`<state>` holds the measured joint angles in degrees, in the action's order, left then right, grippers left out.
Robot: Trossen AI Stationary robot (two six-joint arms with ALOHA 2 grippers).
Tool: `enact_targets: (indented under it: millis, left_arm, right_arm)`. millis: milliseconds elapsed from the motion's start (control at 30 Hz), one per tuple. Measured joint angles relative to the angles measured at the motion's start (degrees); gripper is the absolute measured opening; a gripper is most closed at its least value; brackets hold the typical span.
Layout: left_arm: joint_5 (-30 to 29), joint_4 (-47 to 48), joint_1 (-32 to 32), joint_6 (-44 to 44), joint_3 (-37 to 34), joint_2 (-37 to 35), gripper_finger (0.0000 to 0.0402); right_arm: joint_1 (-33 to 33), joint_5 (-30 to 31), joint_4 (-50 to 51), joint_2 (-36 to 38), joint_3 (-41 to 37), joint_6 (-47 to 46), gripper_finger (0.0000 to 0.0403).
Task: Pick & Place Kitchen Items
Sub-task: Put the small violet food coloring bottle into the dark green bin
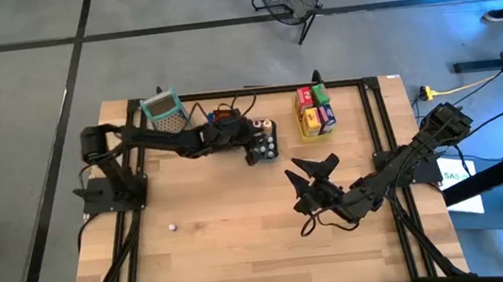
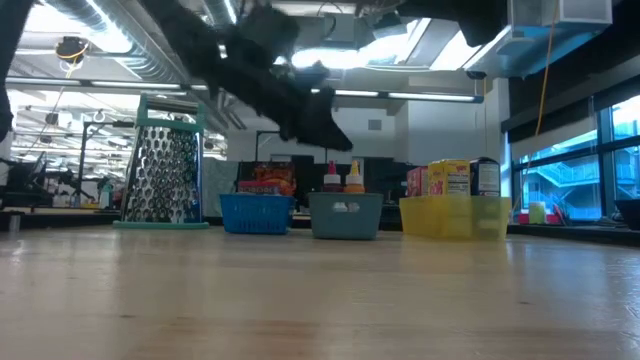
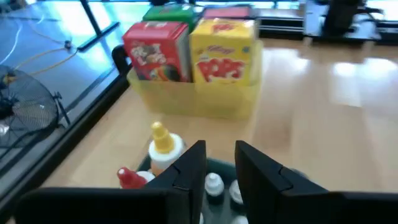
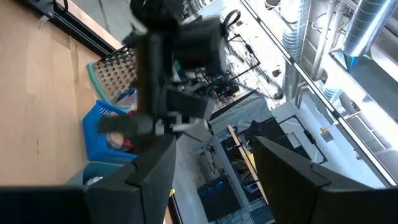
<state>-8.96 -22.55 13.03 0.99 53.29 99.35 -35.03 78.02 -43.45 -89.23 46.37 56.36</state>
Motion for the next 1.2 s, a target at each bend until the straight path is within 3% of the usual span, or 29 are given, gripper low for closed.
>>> enact_targets:
  millis: [333,433,667,1200]
  left_arm:
    - [-3.6,20.3,-8.9,2.6,0.0,-17.7,0.0065]
    - [-2.3,24.6,-12.4,6.3,0.0,-21.4,0.0060]
    - [-2.5,23.4,-17.6,8.7,0.0,-24.2,0.0072]
    - [-0.8,25.3,-17.8,10.4,-0.1,-24.0,0.0181]
  right_arm:
    - [-1.4,0.3,-0.1,0.0,0.0,-1.0,0.0217]
    - [-2.1,0.3,-0.6,0.0,0.0,-3.2,0.0217]
    - [-4.3,0.0,-0.5,0.0,0.0,-6.4,0.0217]
    - [-6.7,-0.2,-0.6,0.0,0.0,-15.3,0.0217]
